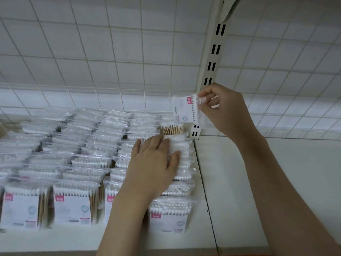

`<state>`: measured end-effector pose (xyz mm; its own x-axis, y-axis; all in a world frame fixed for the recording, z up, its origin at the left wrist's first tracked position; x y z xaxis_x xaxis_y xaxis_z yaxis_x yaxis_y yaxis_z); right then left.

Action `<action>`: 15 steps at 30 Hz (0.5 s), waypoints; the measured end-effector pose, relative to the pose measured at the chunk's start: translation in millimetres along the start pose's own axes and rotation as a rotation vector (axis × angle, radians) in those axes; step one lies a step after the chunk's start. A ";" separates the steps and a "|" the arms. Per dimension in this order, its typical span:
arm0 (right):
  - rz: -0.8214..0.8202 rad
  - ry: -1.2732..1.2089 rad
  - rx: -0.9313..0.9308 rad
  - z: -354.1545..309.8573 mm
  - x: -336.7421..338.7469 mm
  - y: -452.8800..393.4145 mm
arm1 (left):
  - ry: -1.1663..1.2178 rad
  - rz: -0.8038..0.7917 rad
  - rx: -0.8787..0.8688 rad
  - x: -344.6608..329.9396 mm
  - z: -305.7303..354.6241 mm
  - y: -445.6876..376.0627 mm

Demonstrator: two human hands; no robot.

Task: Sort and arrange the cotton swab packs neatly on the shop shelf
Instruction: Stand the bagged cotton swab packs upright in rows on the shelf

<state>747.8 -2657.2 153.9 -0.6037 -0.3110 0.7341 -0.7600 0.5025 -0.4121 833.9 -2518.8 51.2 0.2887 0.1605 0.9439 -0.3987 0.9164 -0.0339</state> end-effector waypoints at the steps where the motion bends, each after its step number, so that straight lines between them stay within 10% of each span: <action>1: -0.010 0.021 0.008 -0.7 -0.5 -0.9 | -0.001 -0.002 0.001 -0.1 0.2 0.0; 15: -0.270 0.021 0.033 4.7 -58.9 -9.6 | -0.006 0.001 0.006 -0.6 1.2 0.1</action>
<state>789.5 -2647.4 112.1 -0.3737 -0.4133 0.8304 -0.9003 0.3769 -0.2176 832.7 -2519.3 51.0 0.2833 0.1593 0.9457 -0.4041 0.9141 -0.0329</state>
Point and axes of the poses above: each hand's wrist, its own y-axis away from the middle knuckle, its own x-axis out of the back of the hand, z = x × y, the point moved 8 cm from there along -y, towards the middle knuckle, and after that the axes turned 15 degrees about -z, right-handed, at the moved point
